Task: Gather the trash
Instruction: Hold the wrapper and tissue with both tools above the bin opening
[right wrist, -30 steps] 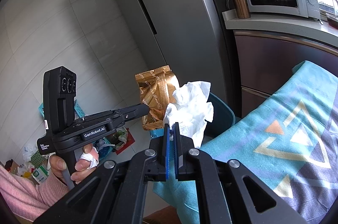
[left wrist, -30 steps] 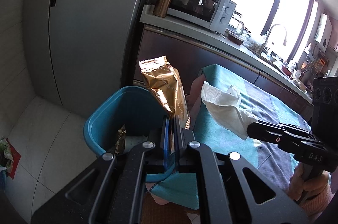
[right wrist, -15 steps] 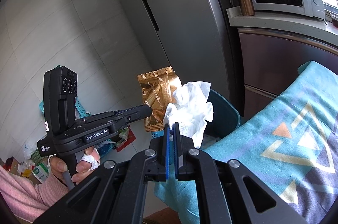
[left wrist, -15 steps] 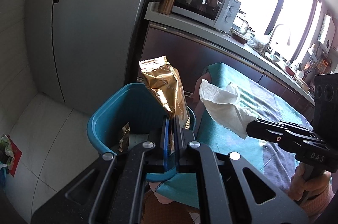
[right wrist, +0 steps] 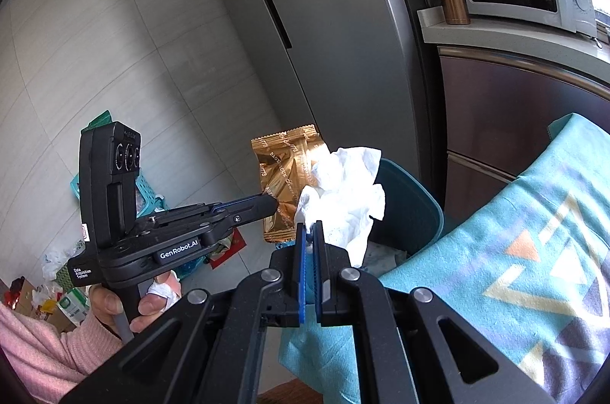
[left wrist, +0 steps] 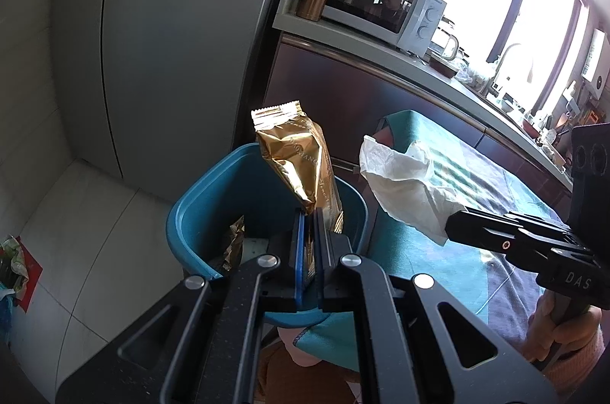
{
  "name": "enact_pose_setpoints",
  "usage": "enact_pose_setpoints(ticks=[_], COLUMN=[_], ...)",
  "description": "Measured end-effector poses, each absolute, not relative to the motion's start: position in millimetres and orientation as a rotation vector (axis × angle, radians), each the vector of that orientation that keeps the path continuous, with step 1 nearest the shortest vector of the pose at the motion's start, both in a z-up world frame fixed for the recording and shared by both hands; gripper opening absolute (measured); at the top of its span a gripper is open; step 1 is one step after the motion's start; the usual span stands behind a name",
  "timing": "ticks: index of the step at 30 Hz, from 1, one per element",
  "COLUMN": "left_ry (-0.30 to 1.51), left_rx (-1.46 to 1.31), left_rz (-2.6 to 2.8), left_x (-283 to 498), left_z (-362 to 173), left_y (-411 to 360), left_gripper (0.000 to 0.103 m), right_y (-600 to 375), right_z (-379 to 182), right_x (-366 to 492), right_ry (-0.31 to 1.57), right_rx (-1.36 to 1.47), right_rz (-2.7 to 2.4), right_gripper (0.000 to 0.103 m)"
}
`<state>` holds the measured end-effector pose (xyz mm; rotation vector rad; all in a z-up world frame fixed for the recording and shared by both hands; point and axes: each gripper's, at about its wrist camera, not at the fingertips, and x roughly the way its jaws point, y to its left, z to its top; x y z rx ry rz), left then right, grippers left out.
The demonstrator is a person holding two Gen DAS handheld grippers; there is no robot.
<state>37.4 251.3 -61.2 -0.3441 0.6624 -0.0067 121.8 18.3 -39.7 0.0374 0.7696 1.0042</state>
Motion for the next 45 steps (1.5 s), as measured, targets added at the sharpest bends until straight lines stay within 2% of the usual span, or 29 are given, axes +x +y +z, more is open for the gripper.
enact_pose_setpoints(ticks=[45], left_ry=[0.731], left_rx=[-0.351], left_rz=[0.034], left_x=[64.5], left_z=[-87.2], left_y=[255.5], left_gripper=[0.005], right_y=[42.1], right_z=[-48.3], right_x=[145.3], right_ry=[0.882], right_rx=[0.017], right_rz=[0.993], right_gripper=[0.002])
